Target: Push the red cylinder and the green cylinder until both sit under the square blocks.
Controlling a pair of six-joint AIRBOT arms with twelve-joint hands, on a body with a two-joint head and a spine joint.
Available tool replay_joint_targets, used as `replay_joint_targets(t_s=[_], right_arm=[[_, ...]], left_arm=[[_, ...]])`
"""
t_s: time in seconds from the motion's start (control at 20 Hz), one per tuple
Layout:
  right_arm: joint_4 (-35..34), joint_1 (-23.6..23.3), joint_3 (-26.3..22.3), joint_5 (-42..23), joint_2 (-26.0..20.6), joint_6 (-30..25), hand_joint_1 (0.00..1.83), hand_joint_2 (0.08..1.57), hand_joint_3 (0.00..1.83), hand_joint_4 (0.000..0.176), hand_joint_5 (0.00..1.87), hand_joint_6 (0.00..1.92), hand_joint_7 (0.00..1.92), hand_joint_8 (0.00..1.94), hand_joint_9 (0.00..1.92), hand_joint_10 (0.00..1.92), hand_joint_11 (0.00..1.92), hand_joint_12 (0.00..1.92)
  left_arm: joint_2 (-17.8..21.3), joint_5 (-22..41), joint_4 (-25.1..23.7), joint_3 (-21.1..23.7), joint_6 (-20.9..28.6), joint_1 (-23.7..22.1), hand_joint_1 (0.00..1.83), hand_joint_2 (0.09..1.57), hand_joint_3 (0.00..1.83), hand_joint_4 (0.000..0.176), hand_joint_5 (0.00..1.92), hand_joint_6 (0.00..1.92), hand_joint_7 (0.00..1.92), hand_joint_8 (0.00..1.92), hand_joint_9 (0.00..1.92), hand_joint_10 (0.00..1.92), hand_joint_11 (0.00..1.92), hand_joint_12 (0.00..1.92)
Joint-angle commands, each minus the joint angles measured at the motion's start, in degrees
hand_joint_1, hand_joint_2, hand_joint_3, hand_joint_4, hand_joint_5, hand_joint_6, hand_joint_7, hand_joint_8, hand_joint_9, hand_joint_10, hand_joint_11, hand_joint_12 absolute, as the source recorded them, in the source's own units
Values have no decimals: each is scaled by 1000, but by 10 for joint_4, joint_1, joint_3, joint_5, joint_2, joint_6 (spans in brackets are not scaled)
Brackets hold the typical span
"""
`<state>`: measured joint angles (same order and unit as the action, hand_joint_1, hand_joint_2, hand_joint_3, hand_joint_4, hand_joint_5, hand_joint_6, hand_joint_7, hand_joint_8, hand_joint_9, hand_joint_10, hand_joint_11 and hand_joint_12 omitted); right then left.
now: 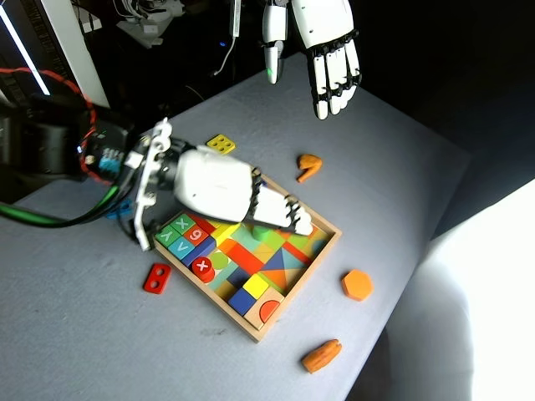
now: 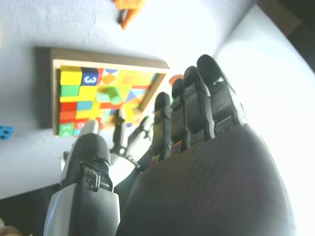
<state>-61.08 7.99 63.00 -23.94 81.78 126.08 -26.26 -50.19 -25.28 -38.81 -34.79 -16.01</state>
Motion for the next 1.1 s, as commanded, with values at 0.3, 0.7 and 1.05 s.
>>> replay_joint_targets(t_s=[0.3,0.7,1.05], right_arm=[[19,4,19,-36,9,-7,5,1176,0,0,833,111,127,3,12,5,0,0],[19,19,20,-27,11,-12,0,1180,0,0,827,114,130,12,5,3,0,0],[-1,25,17,-4,-8,-14,0,1166,4,0,788,138,143,1,41,36,6,248]], left_arm=[[2,38,-21,1,-1,-3,155,1312,0,48,215,3,171,0,207,4,0,693],[2,38,-21,1,-1,-3,206,1313,1,44,180,4,161,6,176,1,0,626],[2,38,-21,1,-1,-3,189,1336,4,39,229,8,230,6,226,5,0,711]])
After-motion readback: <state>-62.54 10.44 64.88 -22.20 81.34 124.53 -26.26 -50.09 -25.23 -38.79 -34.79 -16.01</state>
